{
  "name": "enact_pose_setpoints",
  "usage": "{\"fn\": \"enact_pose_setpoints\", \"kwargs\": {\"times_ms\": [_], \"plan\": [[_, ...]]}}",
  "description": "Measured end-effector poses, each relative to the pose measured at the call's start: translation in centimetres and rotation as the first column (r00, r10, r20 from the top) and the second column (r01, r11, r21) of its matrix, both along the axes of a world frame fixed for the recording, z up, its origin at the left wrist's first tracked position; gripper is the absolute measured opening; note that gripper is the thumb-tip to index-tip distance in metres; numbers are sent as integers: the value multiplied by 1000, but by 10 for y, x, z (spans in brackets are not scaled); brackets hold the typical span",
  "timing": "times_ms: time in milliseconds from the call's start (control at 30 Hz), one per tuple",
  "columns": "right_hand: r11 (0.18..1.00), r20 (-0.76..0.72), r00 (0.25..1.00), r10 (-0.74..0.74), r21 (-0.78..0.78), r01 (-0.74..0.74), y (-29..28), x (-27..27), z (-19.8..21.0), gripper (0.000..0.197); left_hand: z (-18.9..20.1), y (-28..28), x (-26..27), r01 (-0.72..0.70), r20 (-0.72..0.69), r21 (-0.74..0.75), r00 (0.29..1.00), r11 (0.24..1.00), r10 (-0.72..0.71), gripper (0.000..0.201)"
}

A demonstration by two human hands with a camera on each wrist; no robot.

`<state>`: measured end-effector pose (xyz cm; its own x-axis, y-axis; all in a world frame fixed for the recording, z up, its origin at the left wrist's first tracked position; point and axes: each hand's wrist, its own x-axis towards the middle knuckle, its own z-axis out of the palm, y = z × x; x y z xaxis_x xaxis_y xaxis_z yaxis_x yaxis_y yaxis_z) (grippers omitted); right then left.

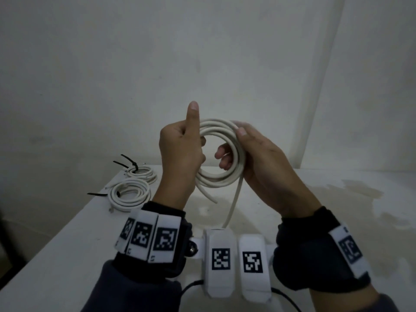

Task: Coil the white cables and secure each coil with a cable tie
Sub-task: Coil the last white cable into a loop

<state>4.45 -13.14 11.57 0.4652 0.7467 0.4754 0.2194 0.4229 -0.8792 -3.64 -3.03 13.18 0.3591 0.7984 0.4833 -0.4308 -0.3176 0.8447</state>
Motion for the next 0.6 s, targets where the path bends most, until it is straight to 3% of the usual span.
{"fn": "enact_pose_setpoints", "kwargs": {"times_ms": [67, 300, 467, 600], "plan": [[997, -60, 995, 78, -12, -79, -3, 3, 1, 35, -1, -4, 1, 8, 28, -2, 1000, 1000, -7, 55], [958, -217, 941, 260, -63, -279, -21, 14, 8, 35, -4, -17, 7, 68, 69, 121, 995, 990, -77, 51], [965, -263, 931, 255, 4, -263, -12, 10, 7, 38, -8, -19, 9, 41, 70, 127, 996, 991, -50, 51], [973, -256, 940, 226, 12, -231, -11, 11, 6, 44, -7, -18, 7, 145, 6, 130, 989, 981, -148, 47]]}}
